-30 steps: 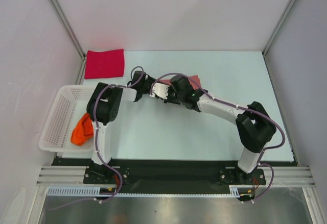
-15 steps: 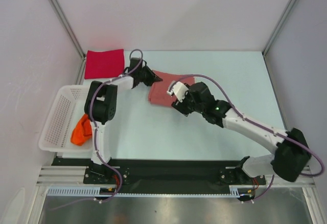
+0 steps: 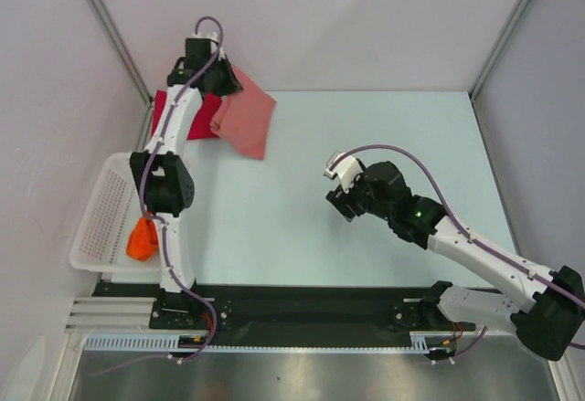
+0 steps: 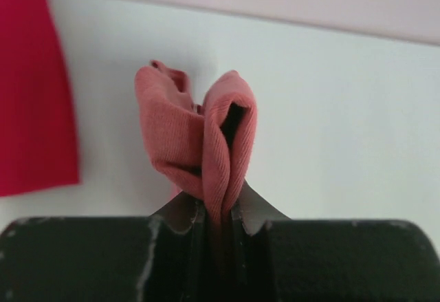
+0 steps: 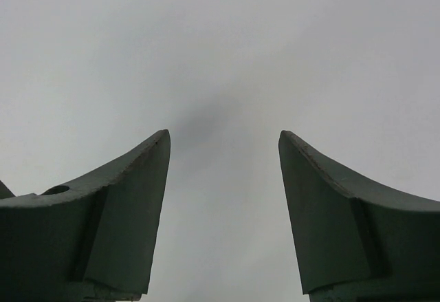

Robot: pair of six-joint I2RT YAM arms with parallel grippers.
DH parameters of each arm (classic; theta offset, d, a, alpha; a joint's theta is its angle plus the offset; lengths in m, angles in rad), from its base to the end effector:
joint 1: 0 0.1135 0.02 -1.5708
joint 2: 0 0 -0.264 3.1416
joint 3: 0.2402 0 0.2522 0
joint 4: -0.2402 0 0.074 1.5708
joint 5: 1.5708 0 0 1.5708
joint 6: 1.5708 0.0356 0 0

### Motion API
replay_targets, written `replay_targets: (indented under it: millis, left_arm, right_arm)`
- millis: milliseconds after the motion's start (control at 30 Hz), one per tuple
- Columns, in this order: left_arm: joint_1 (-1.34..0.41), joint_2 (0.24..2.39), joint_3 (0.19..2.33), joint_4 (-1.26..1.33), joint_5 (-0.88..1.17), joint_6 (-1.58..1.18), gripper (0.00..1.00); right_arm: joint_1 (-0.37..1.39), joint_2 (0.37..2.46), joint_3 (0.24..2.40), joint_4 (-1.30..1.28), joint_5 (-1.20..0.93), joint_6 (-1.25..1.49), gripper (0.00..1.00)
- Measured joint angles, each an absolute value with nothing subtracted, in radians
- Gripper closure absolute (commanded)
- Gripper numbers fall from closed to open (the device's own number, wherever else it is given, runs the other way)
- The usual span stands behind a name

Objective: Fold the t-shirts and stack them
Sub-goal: Neatly place the folded tshirt to the corner

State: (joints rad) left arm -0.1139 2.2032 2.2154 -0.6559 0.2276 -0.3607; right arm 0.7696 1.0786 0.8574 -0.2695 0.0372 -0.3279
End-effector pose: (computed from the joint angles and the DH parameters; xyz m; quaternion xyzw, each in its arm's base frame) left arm 0.5030 -0.0656 0.3242 -0.0590 0.8882 -0.2032 0.4079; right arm 0.1762 0.1689 0.2993 -0.4391 0.7366 0.0971 0.5051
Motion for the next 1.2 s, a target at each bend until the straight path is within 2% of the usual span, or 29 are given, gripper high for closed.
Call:
replay_targets:
  millis: [167,567,1000,1200]
  left_arm:
    - [-0.038,2.262,2.380,-0.707,0.217,-0.257,1.00]
    - [0.009,2.324,2.396,-0.740,0.234,-0.118,1.00]
    - [0.167,2.363,2.346,-0.519,0.205,-0.179,1.00]
    - [0.185,2.407,2.310,-0.396,0.215,-0.256,1.00]
  right_arm:
    - [0.752,1.079,0.855,-0.282,0.025,-0.330,0.32]
    - [0.722,1.209,0.860,-0.263,-0.033,-0.314,0.33]
    - [0.743,1.311,0.921,-0.262,-0.046,-0.290,0.34]
    - [0.743,1.324,0.923,-0.259,-0.047,-0.259,0.34]
